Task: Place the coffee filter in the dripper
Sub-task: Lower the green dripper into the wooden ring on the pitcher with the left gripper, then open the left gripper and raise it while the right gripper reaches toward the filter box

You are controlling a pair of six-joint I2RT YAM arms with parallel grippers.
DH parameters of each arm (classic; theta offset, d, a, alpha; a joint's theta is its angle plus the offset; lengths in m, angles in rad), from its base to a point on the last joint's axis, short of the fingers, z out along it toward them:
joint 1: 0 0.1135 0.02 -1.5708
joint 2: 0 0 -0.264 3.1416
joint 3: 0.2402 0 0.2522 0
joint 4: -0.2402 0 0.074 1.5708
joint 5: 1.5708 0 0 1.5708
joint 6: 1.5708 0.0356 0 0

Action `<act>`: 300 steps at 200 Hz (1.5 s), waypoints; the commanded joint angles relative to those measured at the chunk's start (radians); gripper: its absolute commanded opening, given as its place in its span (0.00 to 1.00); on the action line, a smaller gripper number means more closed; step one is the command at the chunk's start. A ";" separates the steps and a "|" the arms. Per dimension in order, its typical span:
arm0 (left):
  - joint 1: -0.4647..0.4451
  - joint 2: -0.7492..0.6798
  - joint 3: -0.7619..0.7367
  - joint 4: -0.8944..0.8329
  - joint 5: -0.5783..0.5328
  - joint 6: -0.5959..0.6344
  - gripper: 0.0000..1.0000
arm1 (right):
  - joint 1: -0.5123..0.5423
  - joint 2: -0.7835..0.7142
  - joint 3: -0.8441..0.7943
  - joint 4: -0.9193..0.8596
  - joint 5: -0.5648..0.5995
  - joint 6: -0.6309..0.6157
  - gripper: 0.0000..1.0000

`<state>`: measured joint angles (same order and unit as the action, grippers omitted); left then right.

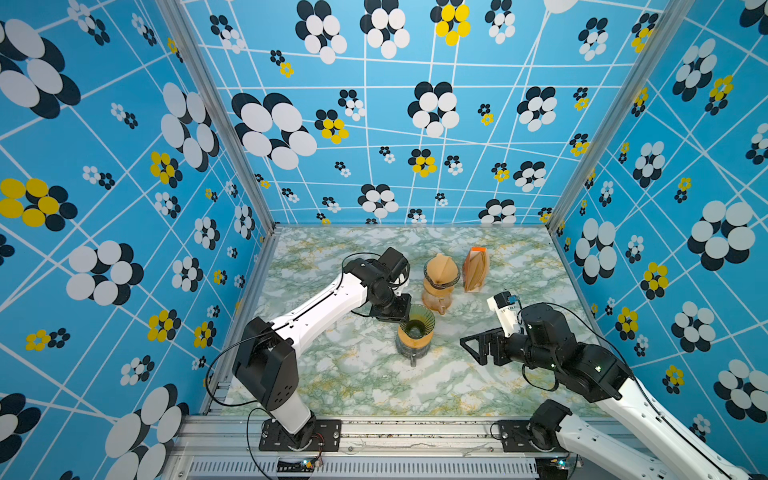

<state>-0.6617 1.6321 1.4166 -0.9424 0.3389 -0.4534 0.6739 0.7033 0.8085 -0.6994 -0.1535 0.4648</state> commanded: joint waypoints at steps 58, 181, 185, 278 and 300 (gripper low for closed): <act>0.004 -0.202 0.047 0.016 -0.028 0.038 0.36 | 0.002 -0.005 0.046 -0.010 0.272 0.051 0.99; 0.090 -0.289 -0.068 0.457 0.227 0.173 0.83 | -0.311 0.356 0.247 0.125 0.022 -0.076 0.49; 0.091 -0.293 -0.075 0.464 0.233 0.179 0.86 | -0.322 0.370 0.254 0.128 0.017 -0.079 0.46; 0.082 -0.444 -0.293 0.669 0.274 0.158 0.99 | -0.464 0.744 0.420 0.204 -0.011 -0.091 0.26; 0.049 -0.446 -0.279 0.623 0.241 0.197 0.99 | -0.485 0.814 0.446 0.234 0.002 -0.065 0.25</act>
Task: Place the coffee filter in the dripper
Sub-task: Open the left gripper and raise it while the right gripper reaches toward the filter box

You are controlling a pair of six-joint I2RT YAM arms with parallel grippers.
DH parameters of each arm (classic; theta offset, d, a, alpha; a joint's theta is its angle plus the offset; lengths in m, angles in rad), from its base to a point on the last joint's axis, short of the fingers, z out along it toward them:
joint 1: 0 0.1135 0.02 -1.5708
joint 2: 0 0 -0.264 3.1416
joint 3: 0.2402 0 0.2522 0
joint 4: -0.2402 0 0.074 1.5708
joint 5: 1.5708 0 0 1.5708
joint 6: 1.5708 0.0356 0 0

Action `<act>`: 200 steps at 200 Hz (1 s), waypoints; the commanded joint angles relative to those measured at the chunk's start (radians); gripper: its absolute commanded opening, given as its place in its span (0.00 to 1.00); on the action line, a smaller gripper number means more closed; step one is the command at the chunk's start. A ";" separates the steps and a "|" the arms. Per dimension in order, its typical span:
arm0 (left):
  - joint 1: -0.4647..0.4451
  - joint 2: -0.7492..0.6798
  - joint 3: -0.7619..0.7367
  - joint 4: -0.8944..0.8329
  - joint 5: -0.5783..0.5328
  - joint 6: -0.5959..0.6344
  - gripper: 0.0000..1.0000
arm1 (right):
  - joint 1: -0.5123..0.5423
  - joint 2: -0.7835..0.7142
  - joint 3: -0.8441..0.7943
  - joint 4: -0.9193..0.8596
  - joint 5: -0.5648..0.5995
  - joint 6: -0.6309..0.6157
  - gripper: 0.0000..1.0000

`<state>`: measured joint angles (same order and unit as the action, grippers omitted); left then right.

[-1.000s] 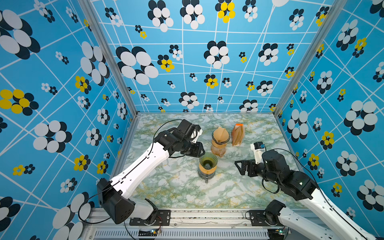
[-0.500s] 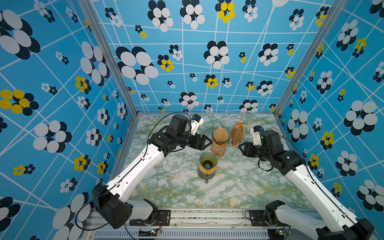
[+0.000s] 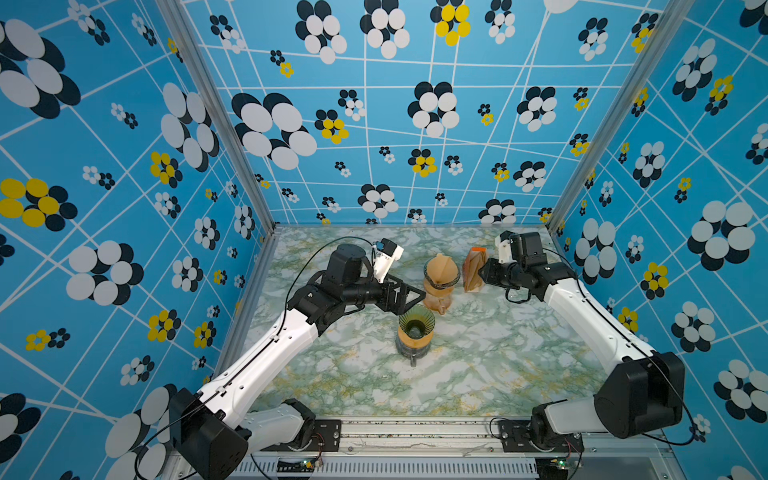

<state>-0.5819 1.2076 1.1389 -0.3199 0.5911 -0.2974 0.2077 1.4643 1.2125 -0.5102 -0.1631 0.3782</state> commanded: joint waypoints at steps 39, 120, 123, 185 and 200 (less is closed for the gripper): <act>-0.068 -0.065 -0.045 0.016 -0.201 0.025 0.99 | -0.026 0.133 0.080 0.079 0.039 0.038 0.26; -0.087 -0.099 -0.098 0.034 -0.371 0.011 0.99 | -0.027 0.230 0.122 0.114 0.092 0.059 0.25; -0.087 -0.100 -0.100 0.037 -0.372 0.011 0.99 | -0.028 0.234 0.124 0.114 0.091 0.060 0.25; -0.101 -0.103 -0.106 0.040 -0.374 0.028 0.99 | -0.027 0.303 0.157 0.124 0.096 0.060 0.24; -0.104 -0.099 -0.104 0.038 -0.373 0.030 0.99 | -0.027 0.319 0.166 0.124 0.092 0.060 0.23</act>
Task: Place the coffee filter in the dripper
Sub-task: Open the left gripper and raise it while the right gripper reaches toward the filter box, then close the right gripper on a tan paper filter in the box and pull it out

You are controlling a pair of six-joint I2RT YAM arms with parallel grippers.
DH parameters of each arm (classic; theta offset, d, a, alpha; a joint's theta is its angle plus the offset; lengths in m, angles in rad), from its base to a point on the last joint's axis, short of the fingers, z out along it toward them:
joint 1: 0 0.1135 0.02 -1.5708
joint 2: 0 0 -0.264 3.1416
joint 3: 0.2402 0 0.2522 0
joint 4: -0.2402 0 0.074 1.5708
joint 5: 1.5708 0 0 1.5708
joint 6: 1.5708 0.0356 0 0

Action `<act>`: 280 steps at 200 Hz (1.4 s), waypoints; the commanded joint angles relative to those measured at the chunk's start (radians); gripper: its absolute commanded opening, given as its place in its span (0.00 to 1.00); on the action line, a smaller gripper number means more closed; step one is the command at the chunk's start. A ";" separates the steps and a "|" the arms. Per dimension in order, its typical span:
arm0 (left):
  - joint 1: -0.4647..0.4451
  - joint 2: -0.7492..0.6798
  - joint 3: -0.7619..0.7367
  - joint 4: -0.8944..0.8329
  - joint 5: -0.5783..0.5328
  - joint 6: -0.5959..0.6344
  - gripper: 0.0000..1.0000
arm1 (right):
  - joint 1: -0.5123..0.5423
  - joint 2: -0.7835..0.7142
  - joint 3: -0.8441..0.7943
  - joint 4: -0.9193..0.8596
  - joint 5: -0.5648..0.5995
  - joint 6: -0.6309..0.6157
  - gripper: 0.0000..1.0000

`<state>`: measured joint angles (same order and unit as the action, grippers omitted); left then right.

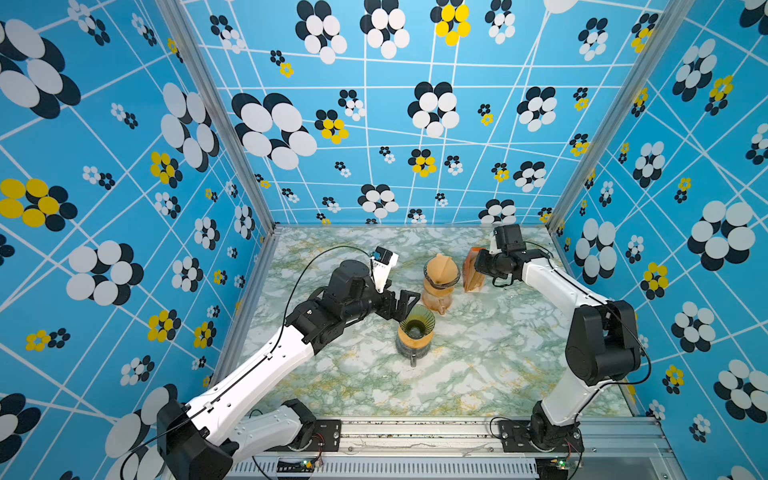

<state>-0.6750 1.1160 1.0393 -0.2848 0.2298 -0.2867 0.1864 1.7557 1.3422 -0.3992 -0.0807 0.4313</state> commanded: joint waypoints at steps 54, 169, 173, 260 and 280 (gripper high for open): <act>-0.031 0.008 0.013 -0.025 -0.004 0.042 0.99 | -0.005 0.082 0.065 0.014 0.013 0.001 0.22; -0.060 -0.043 -0.003 -0.030 -0.114 0.112 0.99 | -0.005 0.169 0.121 0.007 0.042 -0.013 0.16; -0.060 -0.044 -0.002 -0.030 -0.117 0.111 0.99 | -0.005 0.171 0.124 0.004 0.041 -0.013 0.16; -0.071 -0.049 -0.001 -0.039 -0.145 0.129 0.99 | -0.006 0.206 0.148 0.001 0.041 -0.032 0.13; -0.073 -0.049 0.000 -0.042 -0.144 0.132 0.99 | -0.005 0.206 0.150 0.000 0.040 -0.036 0.11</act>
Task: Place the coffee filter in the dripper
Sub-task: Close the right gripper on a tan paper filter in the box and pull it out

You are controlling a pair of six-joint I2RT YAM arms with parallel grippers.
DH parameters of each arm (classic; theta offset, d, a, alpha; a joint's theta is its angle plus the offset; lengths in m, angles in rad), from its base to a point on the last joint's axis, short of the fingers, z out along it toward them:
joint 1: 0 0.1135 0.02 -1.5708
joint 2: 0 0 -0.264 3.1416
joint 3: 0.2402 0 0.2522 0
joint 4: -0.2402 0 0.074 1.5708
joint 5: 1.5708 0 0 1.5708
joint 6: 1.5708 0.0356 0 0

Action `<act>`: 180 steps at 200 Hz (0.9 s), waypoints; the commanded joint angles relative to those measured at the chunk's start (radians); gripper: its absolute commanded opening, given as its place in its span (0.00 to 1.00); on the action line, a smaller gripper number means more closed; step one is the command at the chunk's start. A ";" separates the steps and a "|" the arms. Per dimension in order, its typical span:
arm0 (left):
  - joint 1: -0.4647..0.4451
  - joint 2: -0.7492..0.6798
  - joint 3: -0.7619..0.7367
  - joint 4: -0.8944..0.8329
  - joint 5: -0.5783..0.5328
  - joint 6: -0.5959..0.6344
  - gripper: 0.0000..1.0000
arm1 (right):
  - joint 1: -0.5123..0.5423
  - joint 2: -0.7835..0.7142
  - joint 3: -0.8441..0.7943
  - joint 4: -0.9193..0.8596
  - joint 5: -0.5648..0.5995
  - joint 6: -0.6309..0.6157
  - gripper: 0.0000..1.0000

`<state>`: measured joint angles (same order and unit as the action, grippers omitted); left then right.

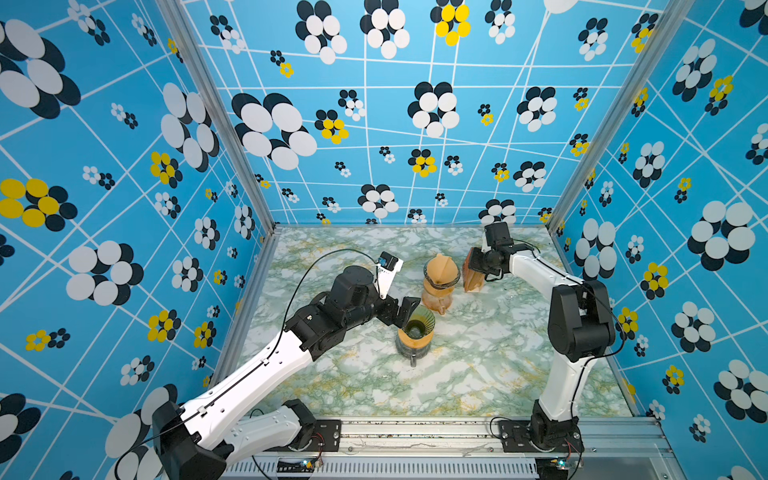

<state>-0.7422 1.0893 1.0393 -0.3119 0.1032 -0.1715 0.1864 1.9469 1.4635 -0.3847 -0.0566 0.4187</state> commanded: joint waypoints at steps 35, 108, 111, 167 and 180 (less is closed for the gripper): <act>-0.006 -0.025 0.002 -0.016 -0.019 0.015 0.99 | -0.005 -0.004 0.017 -0.013 0.016 -0.036 0.07; -0.005 0.007 0.058 -0.066 -0.055 -0.039 0.99 | -0.003 -0.096 -0.035 -0.032 0.036 -0.075 0.03; -0.004 0.009 0.063 -0.069 -0.051 -0.041 0.99 | -0.004 -0.101 -0.038 -0.036 0.038 -0.077 0.03; -0.006 0.014 0.070 -0.082 -0.023 -0.033 0.99 | -0.001 -0.223 -0.087 -0.116 0.066 -0.124 0.03; -0.007 0.010 0.066 -0.084 -0.030 -0.004 0.99 | 0.002 -0.265 -0.096 -0.146 0.075 -0.134 0.02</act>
<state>-0.7422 1.0973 1.0752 -0.3756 0.0811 -0.2005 0.1864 1.7649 1.3926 -0.4458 -0.0154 0.3241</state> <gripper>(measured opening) 0.990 0.047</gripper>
